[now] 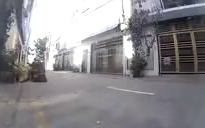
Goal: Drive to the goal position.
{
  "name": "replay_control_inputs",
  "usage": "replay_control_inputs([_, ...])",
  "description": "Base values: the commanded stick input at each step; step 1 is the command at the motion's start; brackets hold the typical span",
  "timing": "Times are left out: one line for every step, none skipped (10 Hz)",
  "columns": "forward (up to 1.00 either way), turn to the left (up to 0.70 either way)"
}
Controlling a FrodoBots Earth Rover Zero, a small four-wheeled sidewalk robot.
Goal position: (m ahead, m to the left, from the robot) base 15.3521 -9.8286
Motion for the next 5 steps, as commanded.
replay_control_inputs([-0.70, 0.00])
replay_control_inputs([-0.70, 0.00])
replay_control_inputs([-0.70, 0.00])
replay_control_inputs([-0.70, 0.00])
replay_control_inputs([-0.70, 0.00])
